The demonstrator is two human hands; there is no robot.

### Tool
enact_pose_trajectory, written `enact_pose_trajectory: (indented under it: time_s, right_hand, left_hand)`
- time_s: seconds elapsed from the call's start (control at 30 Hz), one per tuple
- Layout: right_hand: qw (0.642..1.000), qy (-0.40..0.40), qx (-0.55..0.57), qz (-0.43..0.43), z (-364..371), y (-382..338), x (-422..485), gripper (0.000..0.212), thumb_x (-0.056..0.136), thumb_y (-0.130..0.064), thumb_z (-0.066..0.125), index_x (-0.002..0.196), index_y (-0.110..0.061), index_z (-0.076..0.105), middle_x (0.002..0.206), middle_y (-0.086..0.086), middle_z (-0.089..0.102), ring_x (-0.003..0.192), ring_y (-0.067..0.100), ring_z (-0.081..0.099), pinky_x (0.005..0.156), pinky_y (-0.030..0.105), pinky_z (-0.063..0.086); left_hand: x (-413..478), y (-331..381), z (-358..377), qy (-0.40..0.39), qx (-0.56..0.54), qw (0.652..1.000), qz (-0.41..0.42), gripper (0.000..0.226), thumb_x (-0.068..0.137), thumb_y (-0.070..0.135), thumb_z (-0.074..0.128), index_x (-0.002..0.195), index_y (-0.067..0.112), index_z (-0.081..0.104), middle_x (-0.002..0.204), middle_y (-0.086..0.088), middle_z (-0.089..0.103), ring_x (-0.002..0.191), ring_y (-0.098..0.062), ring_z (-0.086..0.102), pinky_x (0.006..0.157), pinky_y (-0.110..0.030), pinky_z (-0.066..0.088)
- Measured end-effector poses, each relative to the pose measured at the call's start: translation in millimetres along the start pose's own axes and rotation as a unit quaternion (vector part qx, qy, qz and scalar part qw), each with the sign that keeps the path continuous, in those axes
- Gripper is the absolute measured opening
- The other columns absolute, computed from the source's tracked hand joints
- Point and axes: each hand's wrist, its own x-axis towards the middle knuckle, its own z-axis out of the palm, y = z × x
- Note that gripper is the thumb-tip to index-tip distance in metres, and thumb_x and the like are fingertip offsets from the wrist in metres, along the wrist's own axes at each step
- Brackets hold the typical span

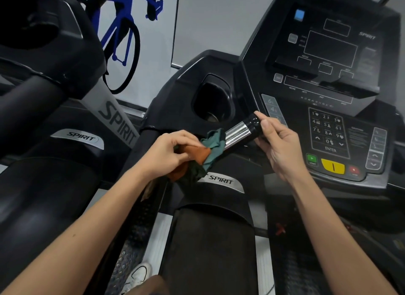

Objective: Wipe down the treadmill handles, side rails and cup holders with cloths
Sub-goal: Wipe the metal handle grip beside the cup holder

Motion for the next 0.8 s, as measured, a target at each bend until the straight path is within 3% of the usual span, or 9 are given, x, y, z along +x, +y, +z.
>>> enact_pose_trajectory:
  time_s: [0.07,0.13,0.23,0.33,0.43,0.53,0.67,0.8]
  right_hand:
    - [1.000,0.001,-0.004,-0.005,1,0,0,0.037,0.062,-0.050,0.068,0.093,-0.033,0.073,0.097,-0.013,0.066,0.092,0.001,0.063,0.078,0.015,0.050]
    - [1.000,0.010,-0.018,-0.012,1,-1,1,0.032,0.065,-0.048,0.066,0.092,-0.032,0.073,0.101,-0.010,0.065,0.096,0.005,0.062,0.080,0.019,0.052]
    - [0.999,0.009,-0.043,-0.032,1,-5,-1,0.019,0.090,-0.024,0.053,0.094,-0.016,0.069,0.093,-0.008,0.067,0.089,0.005,0.063,0.077,0.019,0.053]
    - [0.997,0.006,-0.074,-0.037,2,-7,-1,0.022,0.096,-0.010,0.044,0.104,-0.009,0.064,0.093,-0.007,0.065,0.089,0.004,0.062,0.078,0.018,0.052]
    - [0.997,0.015,-0.072,-0.024,2,-4,0,0.024,0.095,-0.014,0.046,0.115,-0.017,0.059,0.106,-0.004,0.060,0.102,0.009,0.059,0.091,0.024,0.049]
    - [0.998,0.017,-0.057,-0.017,3,-4,-2,0.025,0.095,-0.015,0.046,0.116,-0.019,0.058,0.104,-0.005,0.059,0.098,0.004,0.059,0.088,0.020,0.050]
    - [0.998,0.013,-0.057,-0.018,3,-5,-1,0.023,0.095,-0.015,0.047,0.111,-0.021,0.061,0.104,-0.004,0.058,0.098,0.004,0.058,0.087,0.022,0.050]
    - [0.995,0.004,-0.086,-0.057,1,-4,-1,0.023,0.096,-0.012,0.044,0.107,-0.014,0.064,0.105,0.001,0.062,0.101,0.010,0.061,0.086,0.023,0.051]
  left_hand:
    - [2,10,11,0.017,0.041,0.996,0.072,0.036,0.073,0.001,0.072,0.101,0.023,0.070,0.100,0.010,0.061,0.097,0.002,0.057,0.088,-0.010,0.042]
    - [10,22,29,0.024,0.109,0.982,0.151,0.041,0.071,0.012,0.074,0.111,0.017,0.068,0.109,0.002,0.060,0.101,-0.010,0.056,0.092,-0.024,0.046]
    - [24,35,54,0.051,0.260,0.938,0.225,0.055,0.069,0.014,0.076,0.122,0.020,0.061,0.123,-0.002,0.053,0.105,-0.021,0.047,0.080,-0.041,0.054]
    - [21,33,57,0.062,0.279,0.928,0.238,0.062,0.067,0.009,0.077,0.124,0.022,0.056,0.126,0.004,0.046,0.109,-0.017,0.044,0.073,-0.041,0.057]
    - [-1,16,50,0.100,0.265,0.930,0.233,0.035,0.074,0.007,0.063,0.106,0.017,0.070,0.113,0.008,0.053,0.099,-0.012,0.051,0.067,-0.035,0.057]
    - [-24,2,45,0.112,0.296,0.920,0.230,0.032,0.078,0.008,0.047,0.095,0.012,0.074,0.102,0.001,0.063,0.094,-0.012,0.052,0.064,-0.033,0.058]
    - [-13,9,58,0.141,0.341,0.890,0.266,0.032,0.080,0.004,0.052,0.104,0.010,0.072,0.103,-0.008,0.068,0.096,-0.017,0.048,0.081,-0.031,0.051]
    - [18,30,81,0.165,0.370,0.872,0.275,0.038,0.077,0.005,0.065,0.112,0.016,0.067,0.110,-0.005,0.065,0.096,-0.021,0.048,0.071,-0.038,0.053]
